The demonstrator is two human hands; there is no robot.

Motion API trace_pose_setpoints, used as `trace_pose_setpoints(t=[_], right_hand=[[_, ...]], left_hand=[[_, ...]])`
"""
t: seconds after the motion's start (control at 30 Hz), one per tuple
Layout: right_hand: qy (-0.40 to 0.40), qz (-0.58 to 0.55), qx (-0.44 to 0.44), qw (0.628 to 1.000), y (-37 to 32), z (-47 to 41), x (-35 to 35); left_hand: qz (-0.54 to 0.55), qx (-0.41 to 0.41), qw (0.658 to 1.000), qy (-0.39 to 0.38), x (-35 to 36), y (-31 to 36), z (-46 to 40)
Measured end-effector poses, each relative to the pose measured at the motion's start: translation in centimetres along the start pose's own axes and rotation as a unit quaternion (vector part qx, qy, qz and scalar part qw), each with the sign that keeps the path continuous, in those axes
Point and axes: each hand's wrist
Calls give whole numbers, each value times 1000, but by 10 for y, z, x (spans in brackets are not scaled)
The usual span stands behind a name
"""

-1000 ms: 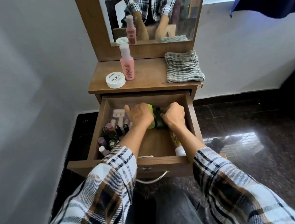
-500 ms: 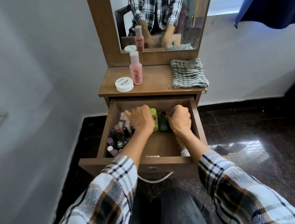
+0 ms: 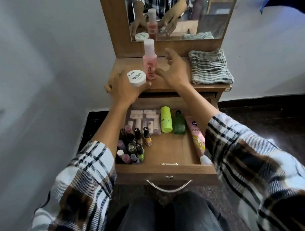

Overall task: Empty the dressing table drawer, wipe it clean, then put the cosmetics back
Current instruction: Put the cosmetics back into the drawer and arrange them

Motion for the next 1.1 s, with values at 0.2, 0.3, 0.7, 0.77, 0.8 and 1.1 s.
trace_pose_setpoints(t=[0.2,0.3,0.7,0.77,0.8,1.1], right_hand=[[-4,-18,-27,999,7,-10,17],[-7,-10,-33,999,10,-8,18],[-33,-11,80,996,25,85,-63],[-61,1,119,991,28,108,-74],[-74,11,136,988,29,119,-78],[-174,113,277,938,39,155,-79]], left_hand=[[26,21,999,27,8,1,-10],[44,33,998,32,8,1,-7],[8,148,982,-120,-27,14,106],[-37,187,970,-154,-27,17,127],[-48,196,964,-173,-27,19,135],[-186,201,911,-309,-20,22,148]])
Point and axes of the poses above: each hand's wrist, its own z-axis away from the middle knuckle, its own x-axis out of the palm, y = z × x, and after that the axes turned 3 degrees about y, right-handed
